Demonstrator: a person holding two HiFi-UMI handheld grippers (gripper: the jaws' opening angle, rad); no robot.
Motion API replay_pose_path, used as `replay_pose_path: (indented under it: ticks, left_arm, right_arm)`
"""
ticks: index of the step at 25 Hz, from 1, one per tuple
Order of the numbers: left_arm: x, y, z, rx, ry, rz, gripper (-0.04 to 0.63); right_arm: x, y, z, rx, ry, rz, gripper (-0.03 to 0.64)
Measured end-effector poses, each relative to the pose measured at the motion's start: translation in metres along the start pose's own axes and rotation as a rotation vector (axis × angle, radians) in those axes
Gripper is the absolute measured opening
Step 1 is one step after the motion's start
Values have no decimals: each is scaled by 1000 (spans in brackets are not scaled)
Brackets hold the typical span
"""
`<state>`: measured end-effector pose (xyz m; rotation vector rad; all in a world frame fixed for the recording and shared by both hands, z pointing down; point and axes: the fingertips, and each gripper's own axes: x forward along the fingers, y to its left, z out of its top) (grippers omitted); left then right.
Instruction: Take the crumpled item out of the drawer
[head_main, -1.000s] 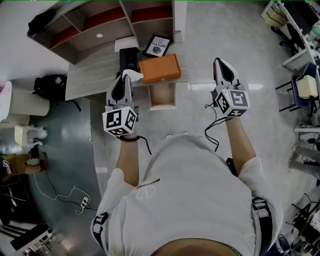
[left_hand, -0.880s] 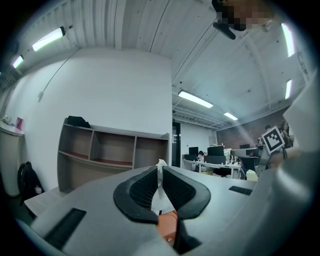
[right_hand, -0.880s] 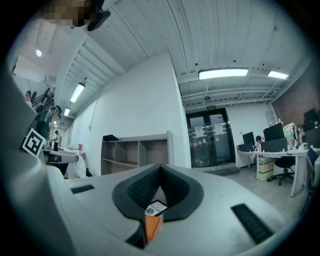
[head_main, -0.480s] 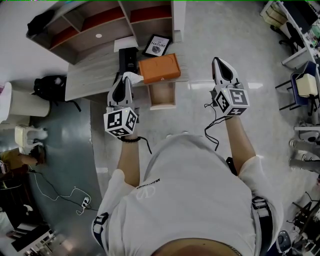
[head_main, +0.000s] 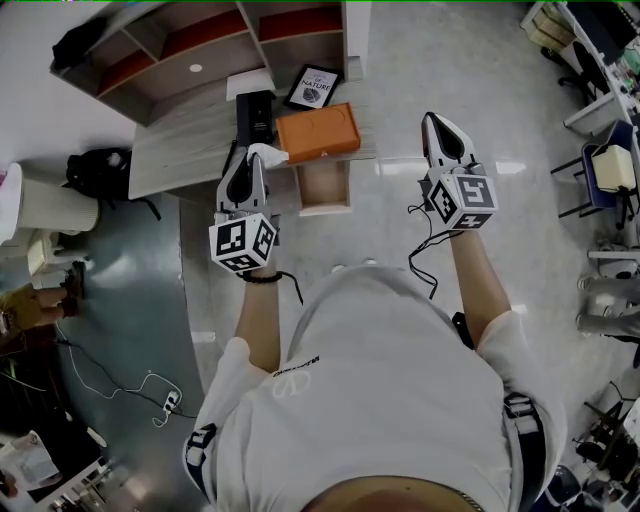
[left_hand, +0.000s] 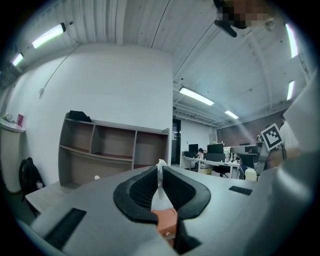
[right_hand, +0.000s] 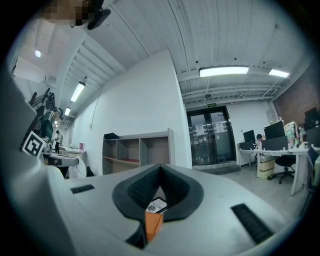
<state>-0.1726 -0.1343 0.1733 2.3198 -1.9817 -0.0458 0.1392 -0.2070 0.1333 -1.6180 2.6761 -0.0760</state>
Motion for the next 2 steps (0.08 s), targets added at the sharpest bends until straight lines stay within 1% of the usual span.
replay_pose_path:
  ticks: [2]
  left_arm:
    - [-1, 0, 1, 1, -4, 3, 31]
  right_arm:
    - [-1, 0, -1, -1, 2, 1, 0]
